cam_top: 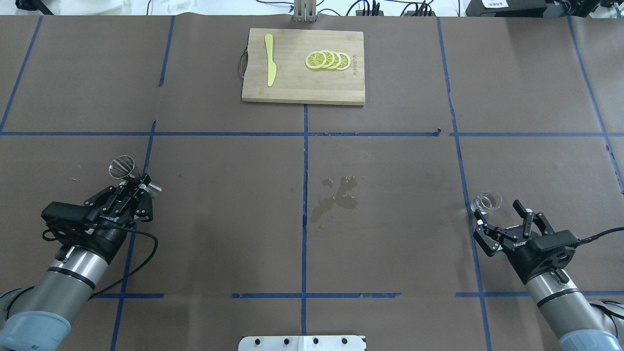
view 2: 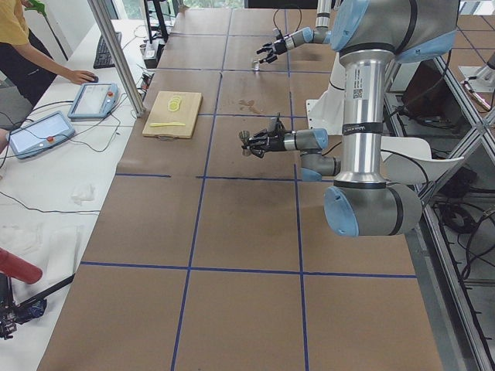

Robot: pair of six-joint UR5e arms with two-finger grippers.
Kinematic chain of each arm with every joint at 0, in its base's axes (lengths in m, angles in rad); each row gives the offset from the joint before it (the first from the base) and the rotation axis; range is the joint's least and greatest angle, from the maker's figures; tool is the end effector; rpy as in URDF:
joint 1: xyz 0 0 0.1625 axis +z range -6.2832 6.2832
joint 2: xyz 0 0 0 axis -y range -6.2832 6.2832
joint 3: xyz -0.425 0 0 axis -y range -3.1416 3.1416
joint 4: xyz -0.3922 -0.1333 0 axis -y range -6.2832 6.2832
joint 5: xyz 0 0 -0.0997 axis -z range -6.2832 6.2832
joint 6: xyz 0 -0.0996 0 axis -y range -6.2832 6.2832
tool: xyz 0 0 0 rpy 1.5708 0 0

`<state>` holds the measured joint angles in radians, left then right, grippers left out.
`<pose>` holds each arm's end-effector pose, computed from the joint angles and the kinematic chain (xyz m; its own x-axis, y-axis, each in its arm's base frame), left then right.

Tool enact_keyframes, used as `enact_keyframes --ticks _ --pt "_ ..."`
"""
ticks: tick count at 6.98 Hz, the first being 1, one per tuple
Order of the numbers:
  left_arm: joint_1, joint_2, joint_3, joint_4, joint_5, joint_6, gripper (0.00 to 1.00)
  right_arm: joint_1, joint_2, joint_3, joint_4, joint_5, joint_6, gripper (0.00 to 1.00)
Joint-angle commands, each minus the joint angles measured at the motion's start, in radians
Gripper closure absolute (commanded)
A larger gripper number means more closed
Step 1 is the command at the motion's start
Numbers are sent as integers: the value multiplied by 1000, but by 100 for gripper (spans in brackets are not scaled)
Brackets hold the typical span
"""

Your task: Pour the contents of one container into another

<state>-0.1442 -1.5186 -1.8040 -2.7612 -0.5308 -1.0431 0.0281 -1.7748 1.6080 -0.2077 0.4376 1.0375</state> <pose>0.3968 -0.2791 0.4286 0.6272 0.1665 -0.7608 0.6869 0.3422 0.6411 -0.3700 -0.2340 0.5665 0.7493 -0.1945 0.6330 -0.5500 0.3496 0.7585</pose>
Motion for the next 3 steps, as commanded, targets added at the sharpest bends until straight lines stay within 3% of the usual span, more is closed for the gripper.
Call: enact_keyframes --ticks 1,3 --pt "0 0 0 0 0 0 100 -13 35 -46 1 -5 -5 0" --pt "0 0 0 -2 0 0 100 -8 57 -83 1 -4 -5 0"
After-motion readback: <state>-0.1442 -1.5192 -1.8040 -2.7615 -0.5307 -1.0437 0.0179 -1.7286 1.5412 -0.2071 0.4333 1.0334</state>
